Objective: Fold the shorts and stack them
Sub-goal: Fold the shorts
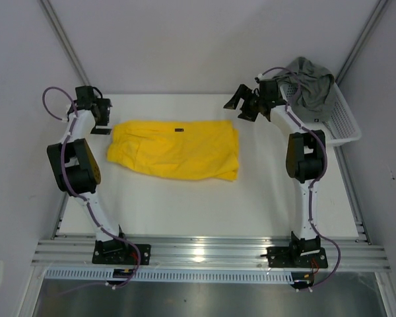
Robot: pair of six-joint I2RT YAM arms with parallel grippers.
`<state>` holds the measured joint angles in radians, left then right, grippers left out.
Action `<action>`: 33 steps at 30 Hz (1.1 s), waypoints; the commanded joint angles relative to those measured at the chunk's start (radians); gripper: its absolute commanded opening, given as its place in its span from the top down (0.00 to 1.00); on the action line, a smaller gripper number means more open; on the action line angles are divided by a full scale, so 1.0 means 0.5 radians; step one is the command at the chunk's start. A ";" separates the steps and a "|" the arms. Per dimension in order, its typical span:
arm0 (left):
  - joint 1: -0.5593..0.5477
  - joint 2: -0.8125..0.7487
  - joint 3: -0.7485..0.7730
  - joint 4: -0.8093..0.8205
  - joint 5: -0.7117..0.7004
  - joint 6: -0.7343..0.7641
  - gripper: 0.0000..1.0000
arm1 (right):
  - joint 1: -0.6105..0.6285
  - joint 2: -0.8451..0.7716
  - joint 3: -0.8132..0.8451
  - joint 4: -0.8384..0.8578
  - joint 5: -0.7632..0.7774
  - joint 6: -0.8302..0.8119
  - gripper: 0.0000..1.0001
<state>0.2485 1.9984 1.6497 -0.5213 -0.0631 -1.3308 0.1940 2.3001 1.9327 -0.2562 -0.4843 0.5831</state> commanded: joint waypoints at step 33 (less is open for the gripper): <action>-0.160 -0.591 -1.014 0.607 0.099 1.152 0.01 | 0.345 -1.327 -1.825 0.267 0.260 -0.169 0.40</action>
<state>0.1665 1.6875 1.1118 -0.2642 -0.0292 -0.7959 0.3470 1.6478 0.9985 -0.1787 -0.3481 0.5400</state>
